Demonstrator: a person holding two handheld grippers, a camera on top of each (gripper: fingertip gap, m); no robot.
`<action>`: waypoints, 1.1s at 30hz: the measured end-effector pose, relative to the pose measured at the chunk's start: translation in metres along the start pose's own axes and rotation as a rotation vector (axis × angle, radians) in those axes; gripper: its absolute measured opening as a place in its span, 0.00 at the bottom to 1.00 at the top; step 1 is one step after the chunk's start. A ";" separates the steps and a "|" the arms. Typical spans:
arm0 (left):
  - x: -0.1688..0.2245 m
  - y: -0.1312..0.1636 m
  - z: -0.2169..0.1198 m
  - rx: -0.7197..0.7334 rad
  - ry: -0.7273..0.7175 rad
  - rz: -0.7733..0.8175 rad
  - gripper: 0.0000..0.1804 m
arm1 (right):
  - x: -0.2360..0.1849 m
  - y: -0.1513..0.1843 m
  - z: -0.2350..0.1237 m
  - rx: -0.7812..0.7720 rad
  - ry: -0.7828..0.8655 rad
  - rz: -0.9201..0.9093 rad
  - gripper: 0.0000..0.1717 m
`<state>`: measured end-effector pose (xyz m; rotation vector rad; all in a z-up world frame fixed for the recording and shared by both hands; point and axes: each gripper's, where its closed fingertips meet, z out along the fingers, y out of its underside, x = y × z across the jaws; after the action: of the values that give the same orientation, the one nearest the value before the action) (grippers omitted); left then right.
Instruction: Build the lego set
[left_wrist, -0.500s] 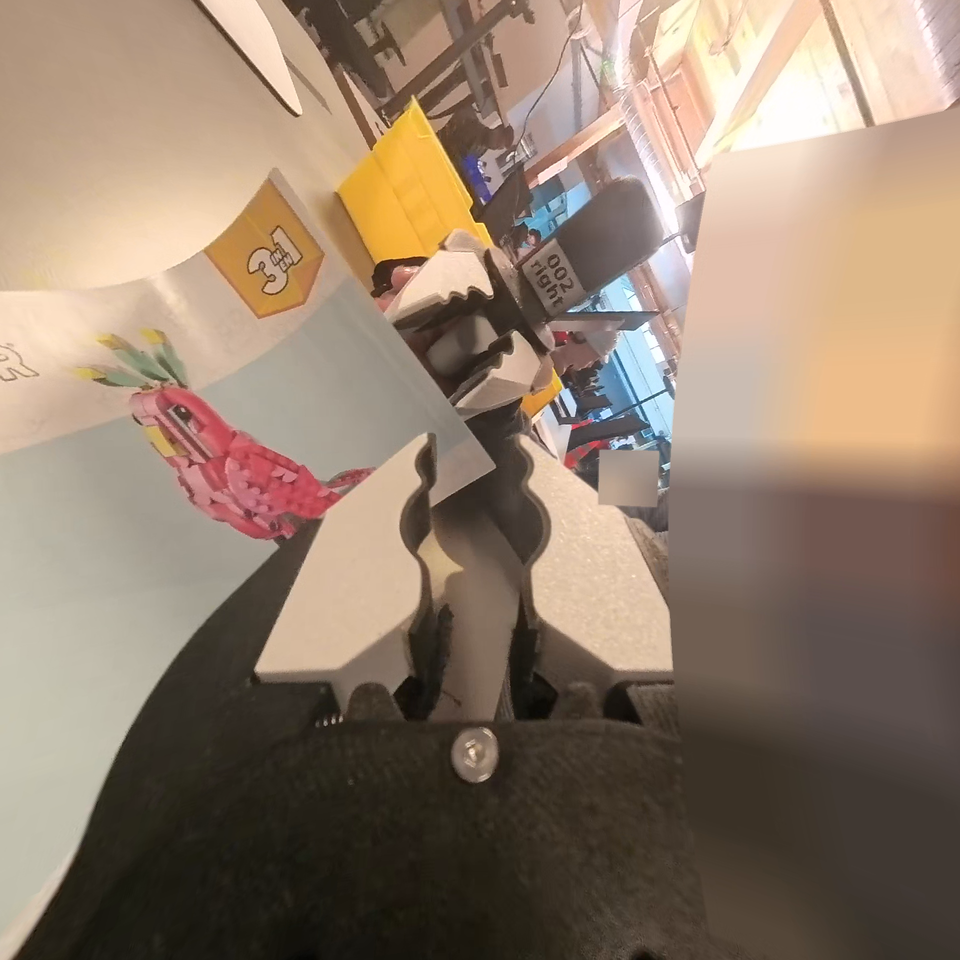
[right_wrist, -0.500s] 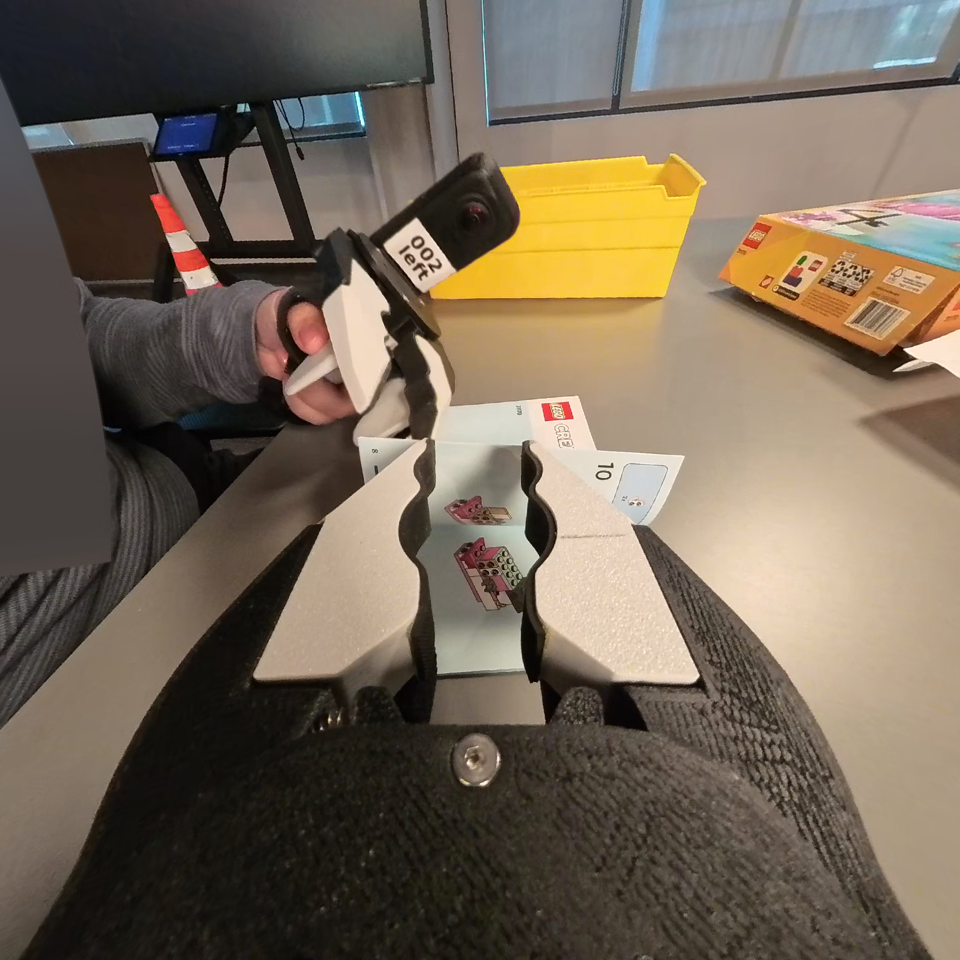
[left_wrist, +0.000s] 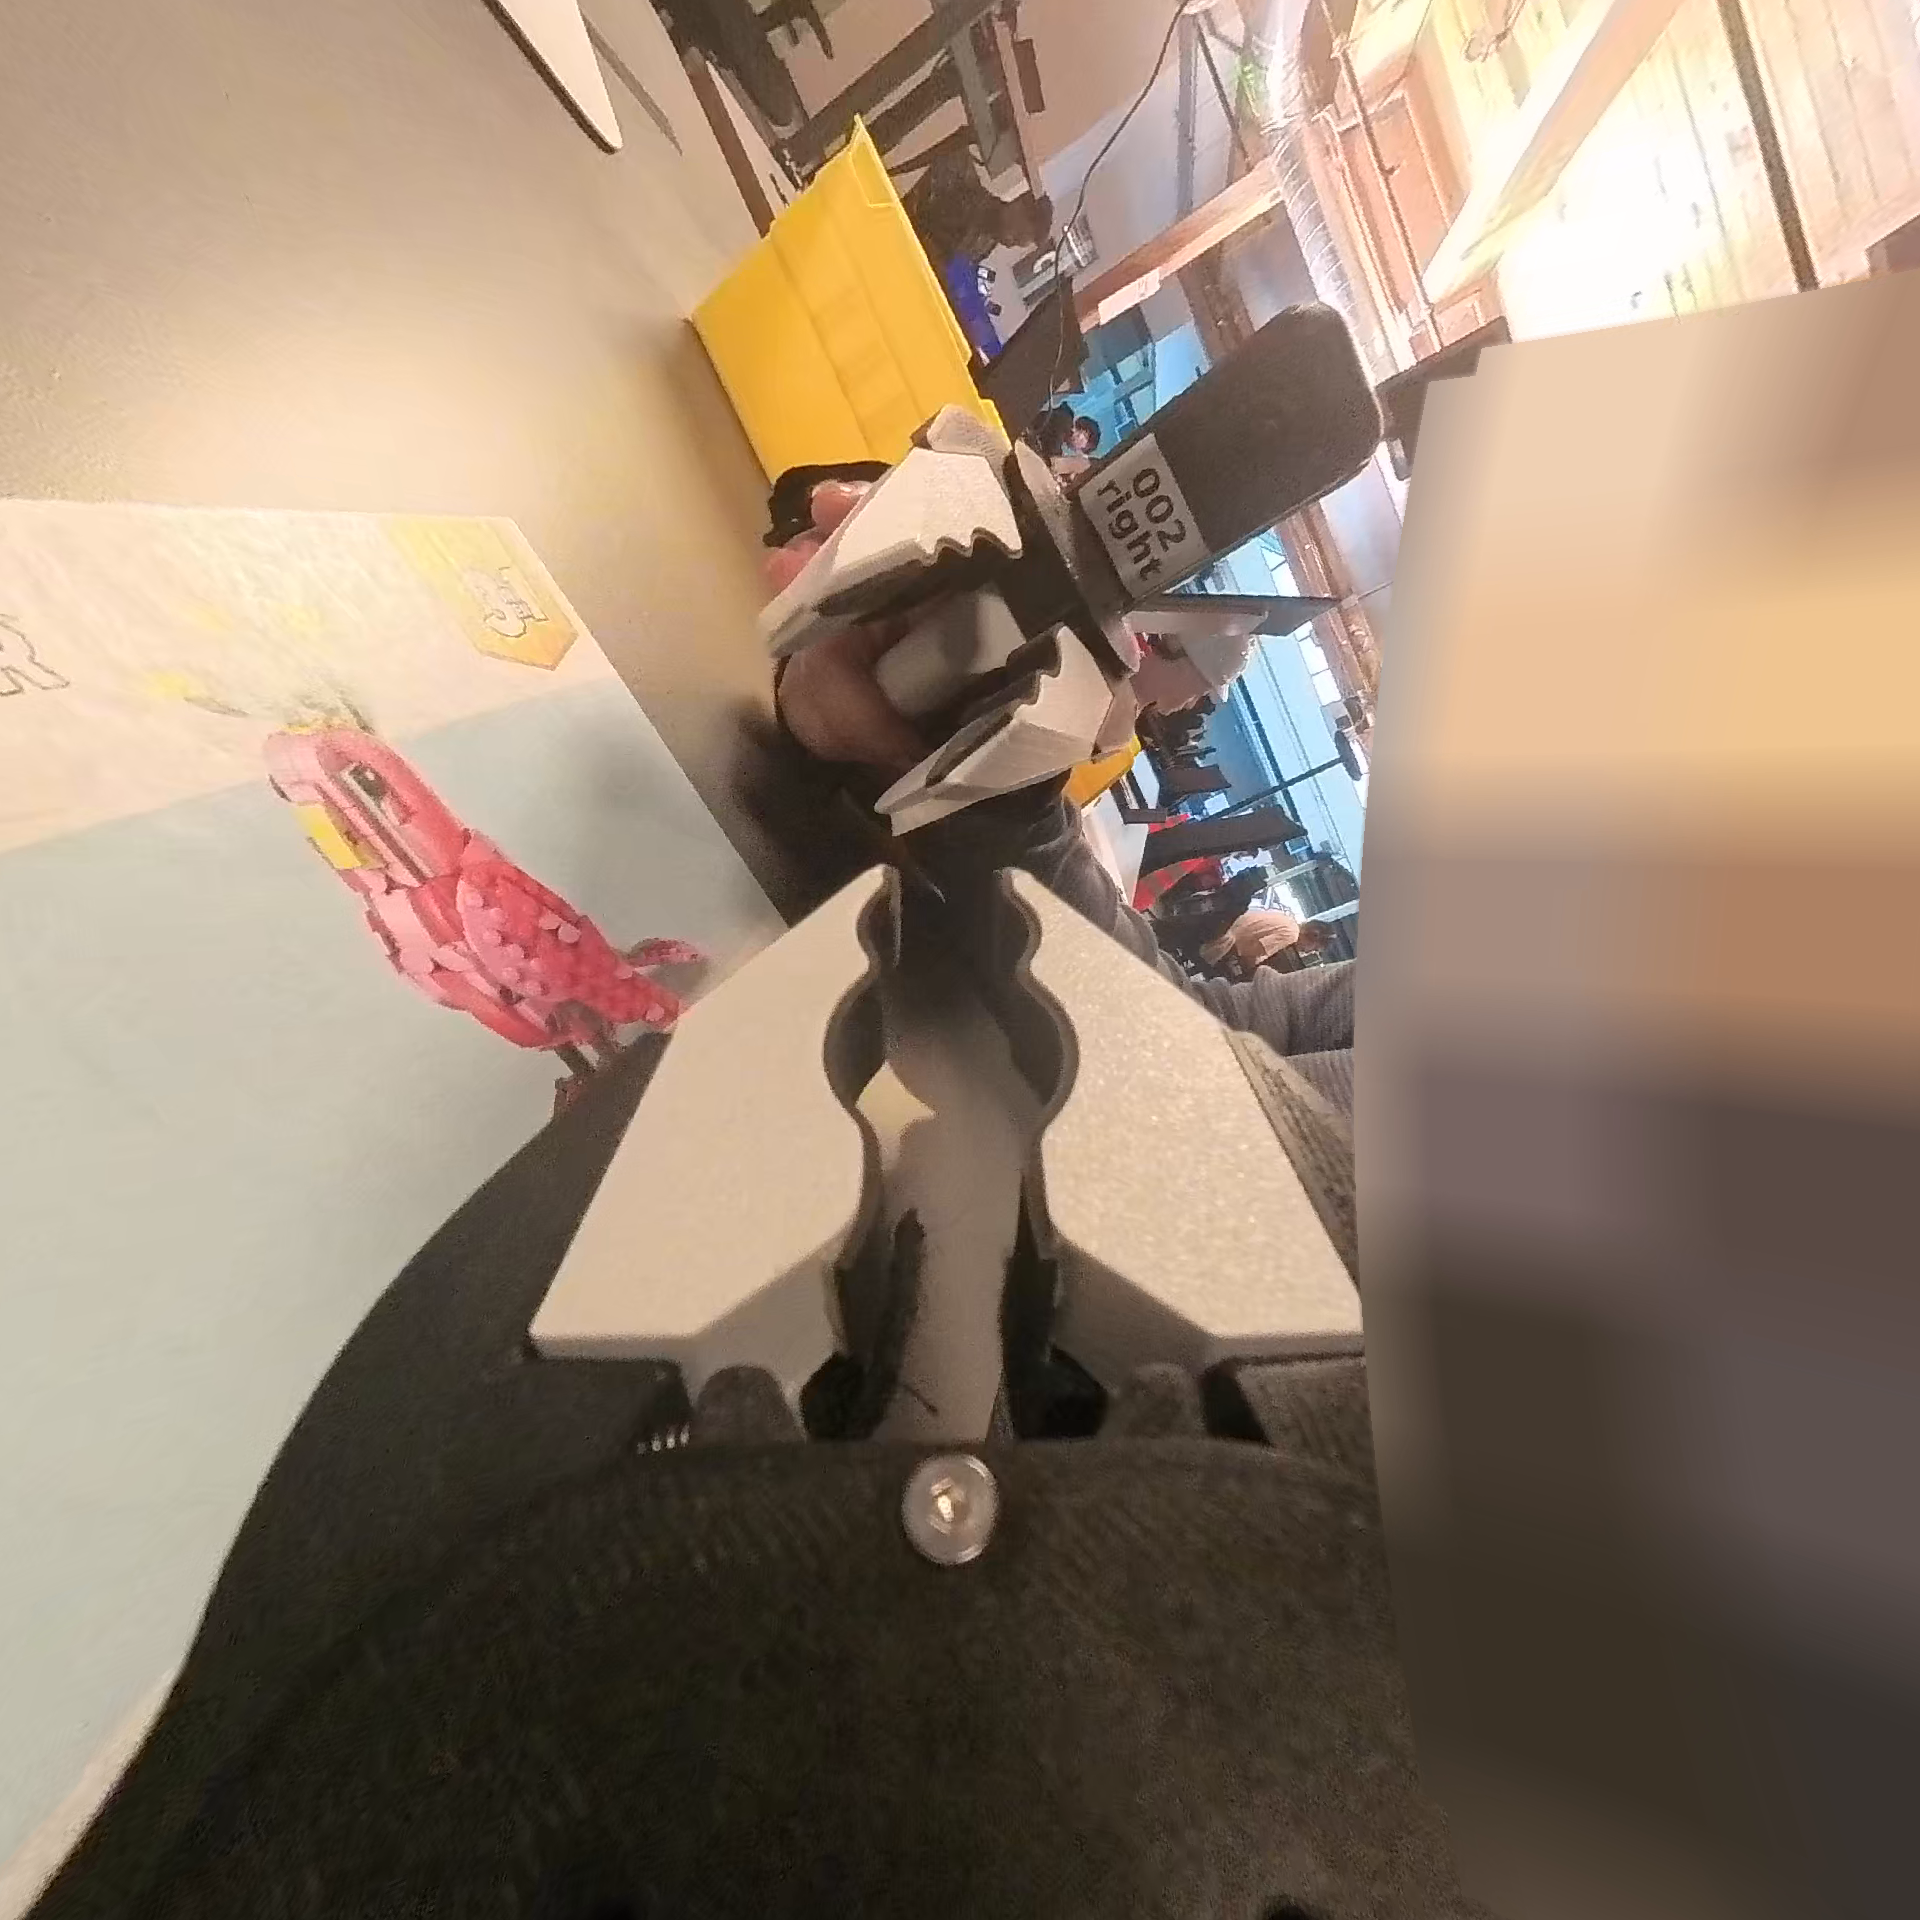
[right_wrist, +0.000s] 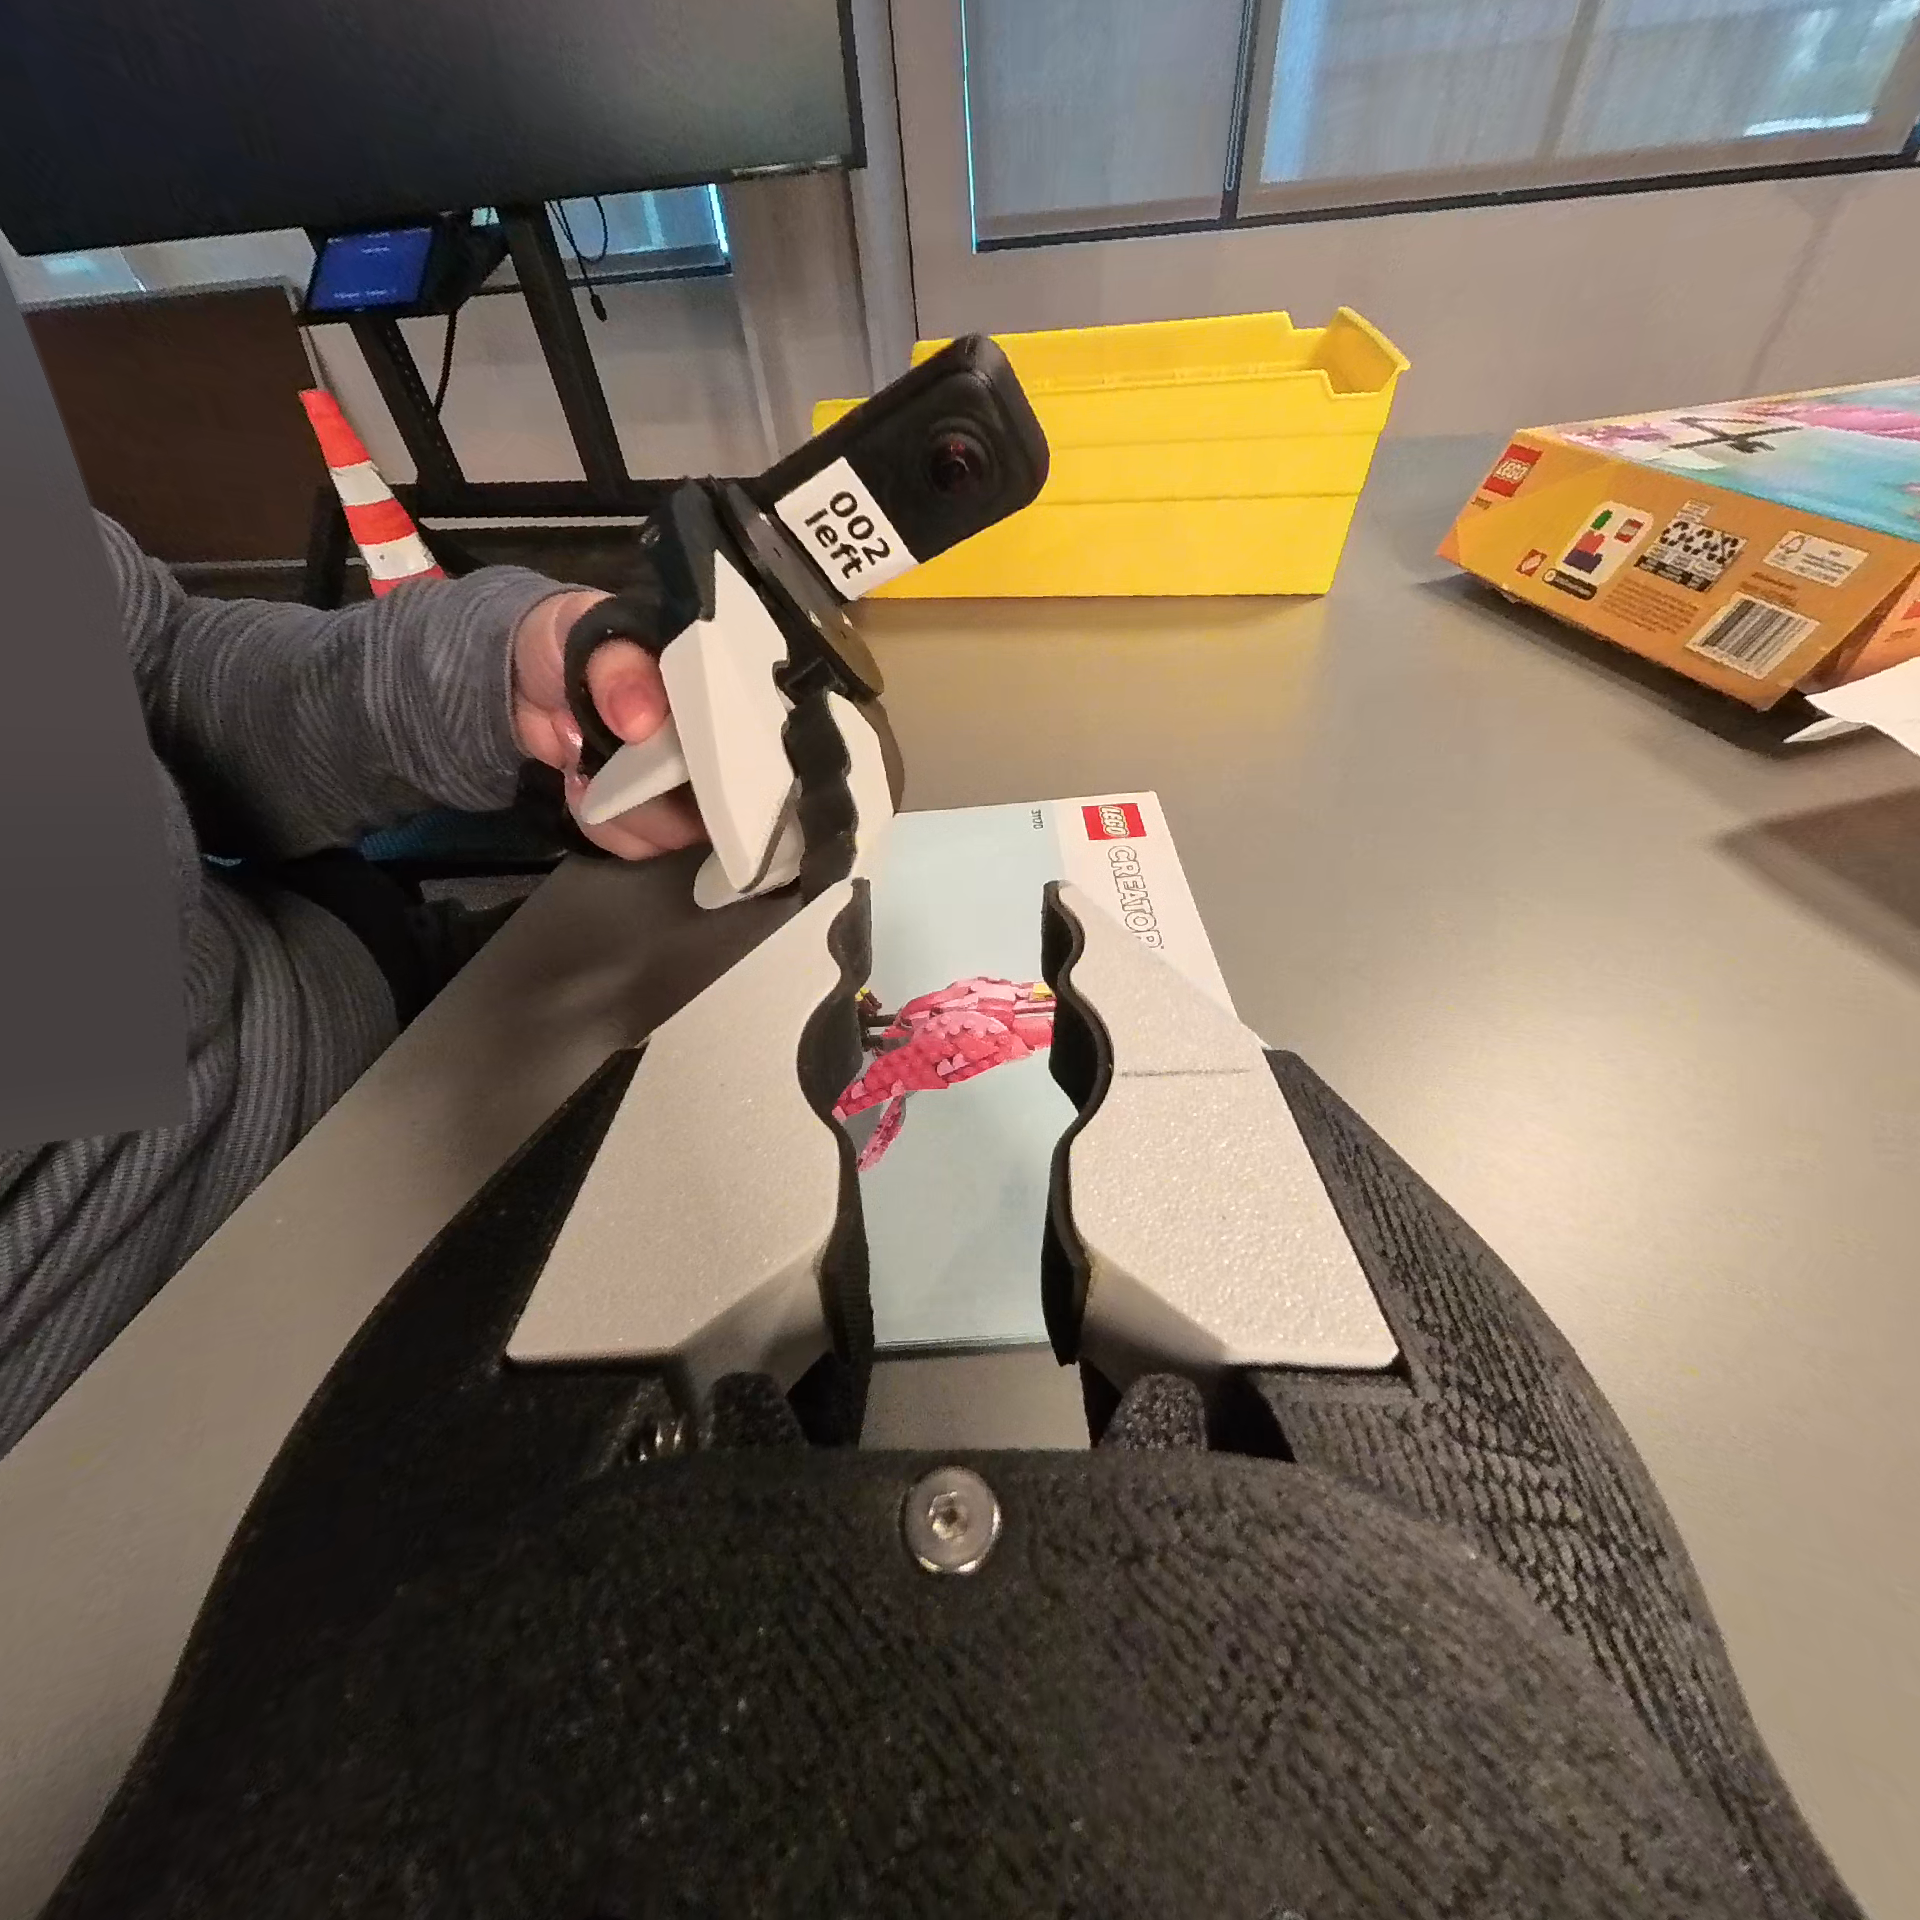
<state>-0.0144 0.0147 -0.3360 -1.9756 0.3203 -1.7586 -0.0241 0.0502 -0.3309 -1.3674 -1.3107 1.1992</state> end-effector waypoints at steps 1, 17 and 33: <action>0.001 0.001 0.001 -0.004 0.000 0.014 0.09 | 0.000 0.000 0.000 0.001 0.001 0.000 0.18; -0.047 0.042 0.020 -0.526 -0.541 1.053 0.30 | 0.077 -0.039 -0.059 0.227 0.701 -0.288 0.18; -0.060 0.037 0.019 -0.589 -0.391 0.884 0.12 | 0.078 -0.034 -0.056 0.206 0.692 -0.264 0.18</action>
<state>0.0002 0.0148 -0.4074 -1.9861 1.4289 -0.7382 0.0242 0.1325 -0.2938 -1.2487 -0.8110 0.5755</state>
